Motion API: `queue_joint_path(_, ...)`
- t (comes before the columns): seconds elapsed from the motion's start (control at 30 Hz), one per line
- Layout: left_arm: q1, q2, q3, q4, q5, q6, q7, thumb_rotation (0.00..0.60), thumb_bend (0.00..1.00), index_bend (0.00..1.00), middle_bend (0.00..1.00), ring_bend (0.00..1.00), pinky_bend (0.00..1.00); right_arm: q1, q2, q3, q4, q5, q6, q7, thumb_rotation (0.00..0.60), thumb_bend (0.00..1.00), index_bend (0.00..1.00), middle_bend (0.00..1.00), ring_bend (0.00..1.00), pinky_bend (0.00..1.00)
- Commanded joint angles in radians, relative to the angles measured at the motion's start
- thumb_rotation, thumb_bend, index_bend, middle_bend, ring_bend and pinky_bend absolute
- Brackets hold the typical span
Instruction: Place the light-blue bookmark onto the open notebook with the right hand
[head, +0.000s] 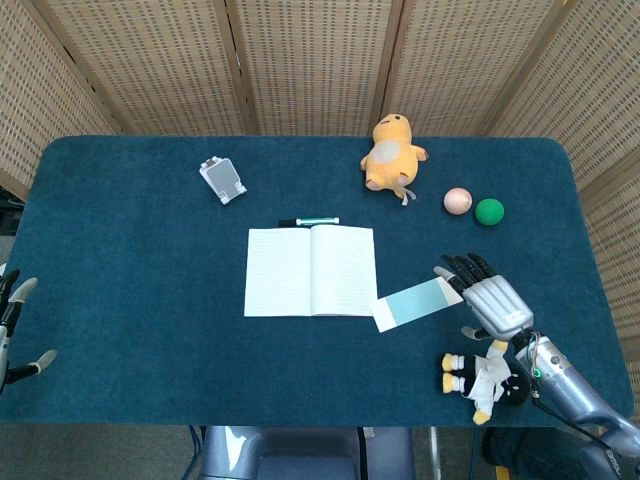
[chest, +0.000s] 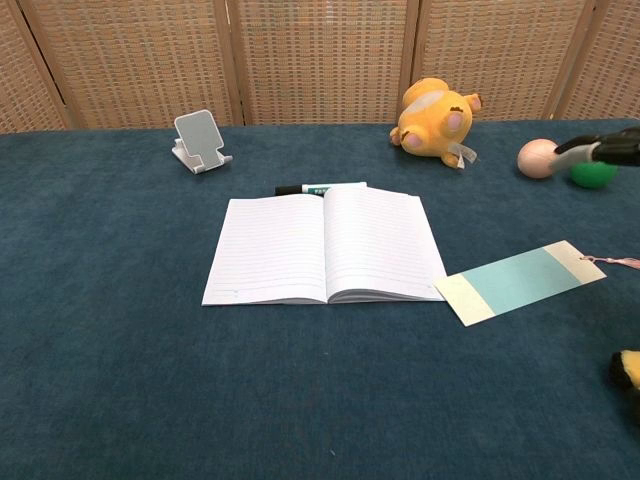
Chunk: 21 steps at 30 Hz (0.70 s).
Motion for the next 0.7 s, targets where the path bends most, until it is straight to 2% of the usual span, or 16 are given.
queue_joint_path(0.03, -0.009, -0.004, -0.006, -0.007, -0.017, -0.016, 0.016, 0.600, 0.00, 0.00, 0.00, 0.00, 0.00, 0.095, -0.030, -0.013, 0.072, -0.015, -0.124, -0.007, 0.600, 0.00, 0.01, 0.00, 0.00, 0.00)
queue_joint_path(0.3, -0.030, -0.016, -0.017, -0.017, -0.057, -0.052, 0.064, 0.600, 0.00, 0.00, 0.00, 0.00, 0.00, 0.163, -0.086, -0.017, 0.160, -0.023, -0.178, 0.027, 0.600, 0.00, 0.14, 0.00, 0.00, 0.00)
queue_joint_path(0.57, -0.050, -0.026, -0.026, -0.033, -0.090, -0.081, 0.109, 0.600, 0.00, 0.00, 0.00, 0.00, 0.00, 0.203, -0.143, -0.046, 0.235, -0.057, -0.191, 0.057, 0.600, 0.02, 0.17, 0.00, 0.00, 0.00)
queue_joint_path(0.7, -0.055, -0.030, -0.031, -0.038, -0.101, -0.085, 0.122, 0.600, 0.00, 0.00, 0.00, 0.00, 0.00, 0.212, -0.169, -0.057, 0.269, -0.069, -0.181, 0.078, 0.600, 0.03, 0.22, 0.00, 0.00, 0.00)
